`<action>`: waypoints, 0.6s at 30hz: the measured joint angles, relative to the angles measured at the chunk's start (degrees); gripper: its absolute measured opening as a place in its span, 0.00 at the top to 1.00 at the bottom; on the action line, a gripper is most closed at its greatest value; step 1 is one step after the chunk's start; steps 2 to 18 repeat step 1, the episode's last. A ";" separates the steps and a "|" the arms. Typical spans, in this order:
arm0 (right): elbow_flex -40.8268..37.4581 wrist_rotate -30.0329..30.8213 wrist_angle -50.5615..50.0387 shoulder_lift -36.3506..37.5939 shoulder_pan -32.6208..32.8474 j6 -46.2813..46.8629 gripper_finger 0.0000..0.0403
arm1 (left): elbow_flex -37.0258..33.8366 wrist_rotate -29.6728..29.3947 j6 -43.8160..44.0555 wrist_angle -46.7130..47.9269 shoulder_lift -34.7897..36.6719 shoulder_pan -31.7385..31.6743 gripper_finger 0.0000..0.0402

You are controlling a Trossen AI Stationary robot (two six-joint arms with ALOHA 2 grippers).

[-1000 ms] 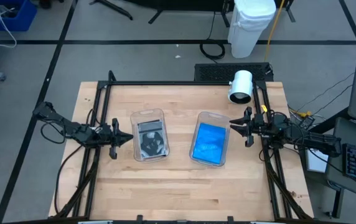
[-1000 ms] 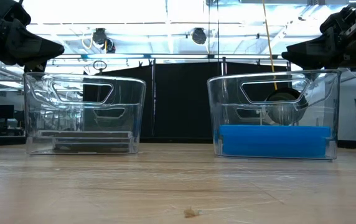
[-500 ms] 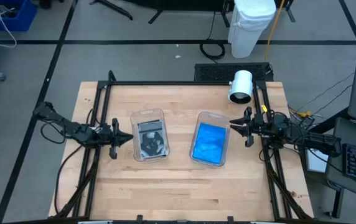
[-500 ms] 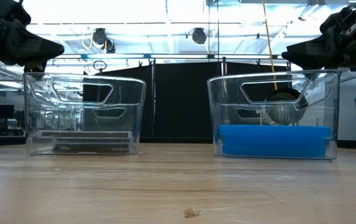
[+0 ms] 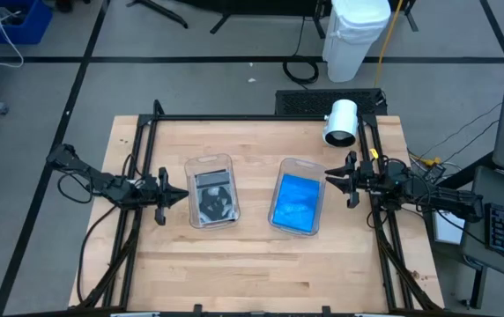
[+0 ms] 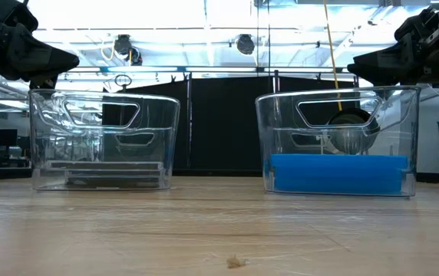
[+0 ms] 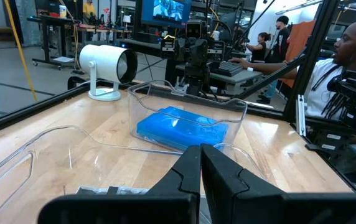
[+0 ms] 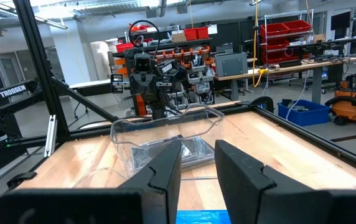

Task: Pick & place jewel cases by type
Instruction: Return to Home Position

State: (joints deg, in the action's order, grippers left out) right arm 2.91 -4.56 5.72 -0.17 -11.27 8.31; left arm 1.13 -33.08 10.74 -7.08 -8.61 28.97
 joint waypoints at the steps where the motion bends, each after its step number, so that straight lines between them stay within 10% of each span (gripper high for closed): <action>1: -0.01 0.00 0.00 -0.02 0.00 0.01 0.78 | 0.00 0.00 0.00 0.01 0.00 -0.02 0.95; 18: -0.01 0.00 0.00 -0.02 0.00 0.01 0.78 | 0.00 0.00 0.00 0.01 0.00 -0.02 0.95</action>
